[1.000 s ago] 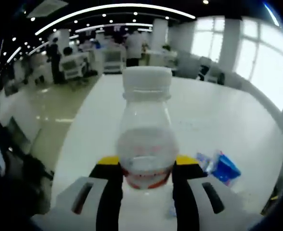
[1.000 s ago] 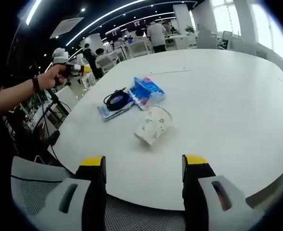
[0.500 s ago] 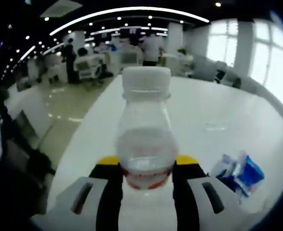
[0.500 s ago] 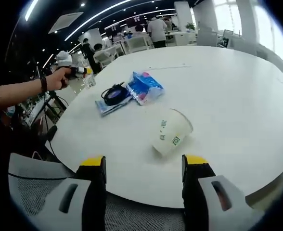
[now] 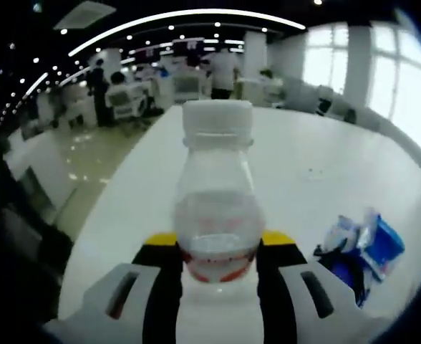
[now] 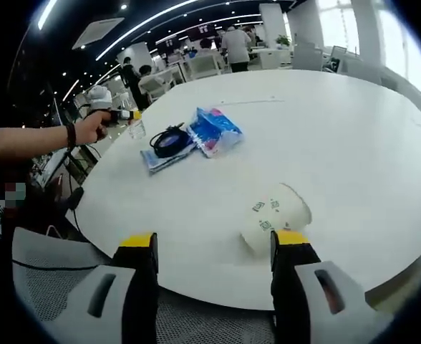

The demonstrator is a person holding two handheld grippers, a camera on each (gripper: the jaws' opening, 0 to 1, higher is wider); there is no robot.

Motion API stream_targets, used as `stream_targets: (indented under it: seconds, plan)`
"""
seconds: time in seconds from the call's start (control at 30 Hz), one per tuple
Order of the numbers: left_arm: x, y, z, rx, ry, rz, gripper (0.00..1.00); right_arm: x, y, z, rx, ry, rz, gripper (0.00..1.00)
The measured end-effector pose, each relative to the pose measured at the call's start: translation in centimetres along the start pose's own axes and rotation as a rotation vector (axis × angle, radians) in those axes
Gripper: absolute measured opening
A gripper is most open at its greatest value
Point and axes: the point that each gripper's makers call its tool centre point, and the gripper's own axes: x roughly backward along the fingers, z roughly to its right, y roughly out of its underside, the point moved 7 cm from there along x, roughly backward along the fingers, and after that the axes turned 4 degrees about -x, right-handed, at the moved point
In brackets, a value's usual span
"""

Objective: Arrange the tabletop items into an orderly group along one side of the table until the central work area is clear of visible clutter.

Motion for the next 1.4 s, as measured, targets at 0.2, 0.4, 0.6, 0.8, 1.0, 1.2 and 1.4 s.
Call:
stream_targets:
  seconds: [0.2,0.4,0.6,0.8,1.0,1.2,1.4]
  plan:
    - [0.1,1.0,0.5,-0.068,0.013,0.001,0.37,0.0,0.0,-0.1,0.007,0.001,-0.004,0.63]
    - [0.8,1.5,0.7,-0.059,0.007,0.042,0.38,-0.1,0.1,-0.1,0.009,0.000,-0.006,0.63]
    - [1.1,2.2,0.4,-0.042,0.010,0.073,0.39,-0.2,0.2,-0.2,0.015,-0.004,-0.012,0.63]
    - [1.4,2.1,0.7,-0.073,0.022,0.074,0.39,-0.2,0.2,-0.1,0.018,-0.005,-0.014,0.63]
    - [1.5,2.3,0.6,-0.106,0.035,0.067,0.39,-0.2,0.2,-0.1,0.019,-0.005,-0.014,0.63]
    - [1.8,3.5,0.8,-0.125,0.076,0.017,0.59,-0.2,0.2,-0.1,0.021,-0.010,-0.014,0.63]
    - [2.7,3.9,0.9,-0.124,0.114,0.014,0.73,-0.3,0.1,-0.2,0.021,-0.013,-0.013,0.63]
